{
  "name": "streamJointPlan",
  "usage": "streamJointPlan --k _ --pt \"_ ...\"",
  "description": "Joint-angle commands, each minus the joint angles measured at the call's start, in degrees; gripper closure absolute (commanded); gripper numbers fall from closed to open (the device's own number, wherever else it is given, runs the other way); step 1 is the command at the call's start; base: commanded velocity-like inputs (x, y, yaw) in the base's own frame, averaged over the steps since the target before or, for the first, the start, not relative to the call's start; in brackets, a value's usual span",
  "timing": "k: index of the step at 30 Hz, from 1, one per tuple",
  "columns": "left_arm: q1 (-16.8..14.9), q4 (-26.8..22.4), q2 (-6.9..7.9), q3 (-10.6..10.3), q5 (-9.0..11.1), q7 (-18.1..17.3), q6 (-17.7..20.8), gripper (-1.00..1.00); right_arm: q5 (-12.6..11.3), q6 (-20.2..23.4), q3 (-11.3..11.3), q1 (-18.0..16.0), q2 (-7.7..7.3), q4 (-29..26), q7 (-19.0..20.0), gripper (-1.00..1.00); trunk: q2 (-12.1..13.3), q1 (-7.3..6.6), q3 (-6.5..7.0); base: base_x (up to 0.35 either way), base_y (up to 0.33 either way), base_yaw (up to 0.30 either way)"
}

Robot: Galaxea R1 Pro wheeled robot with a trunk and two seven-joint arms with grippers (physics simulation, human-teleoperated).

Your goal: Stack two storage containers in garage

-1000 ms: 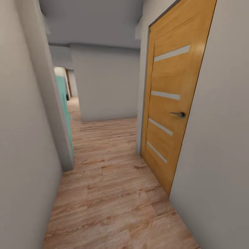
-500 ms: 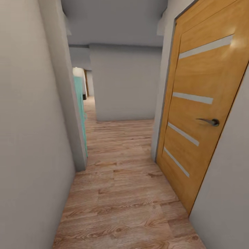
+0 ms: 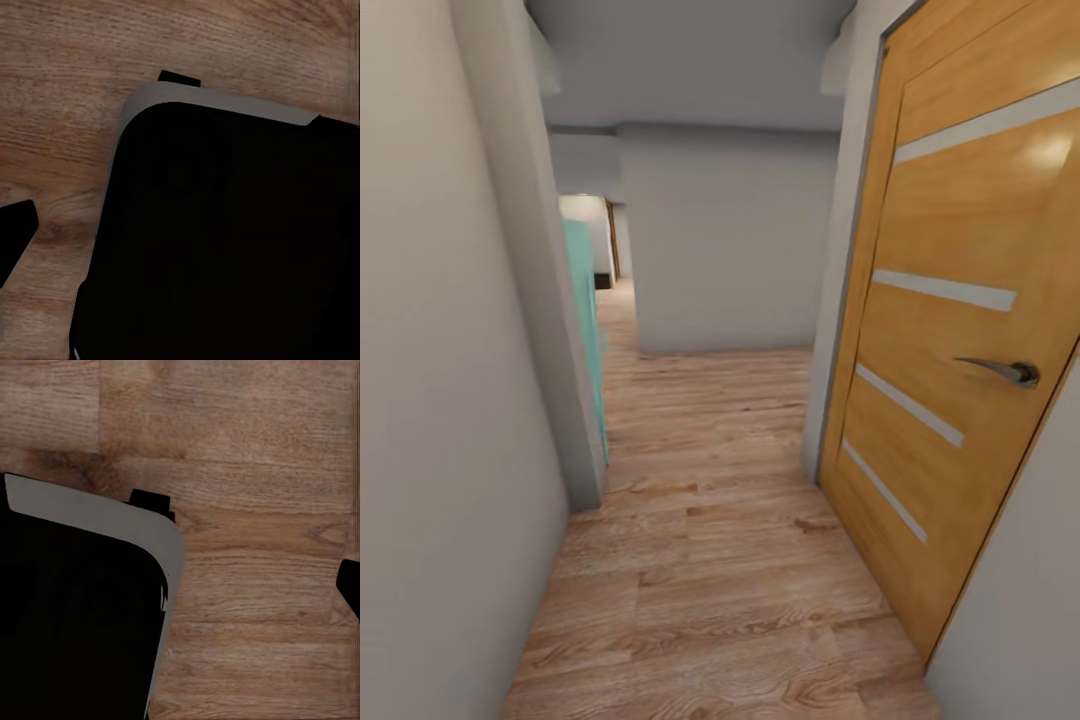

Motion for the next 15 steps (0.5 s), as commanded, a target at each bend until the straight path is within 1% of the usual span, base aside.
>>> streamJointPlan --k 1,9,15 --pt "0.01 -0.04 -0.02 0.21 0.07 0.09 -0.1 -1.0 -0.56 -0.36 0.47 -0.07 0.06 0.18 0.17 -1.0 -0.03 0.03 -0.05 0.318 -0.155 0.0" --pt "0.01 -0.03 0.06 0.2 0.13 0.1 -0.1 -1.0 -0.43 -0.33 0.5 -0.07 0.27 0.18 0.17 -1.0 -0.03 0.03 -0.05 0.316 -0.157 0.0" --pt "0.01 0.05 0.07 0.2 0.22 0.1 -0.1 -1.0 -0.42 0.0 0.55 -0.07 0.22 0.18 0.17 -1.0 -0.03 0.03 -0.05 0.316 -0.109 0.0"
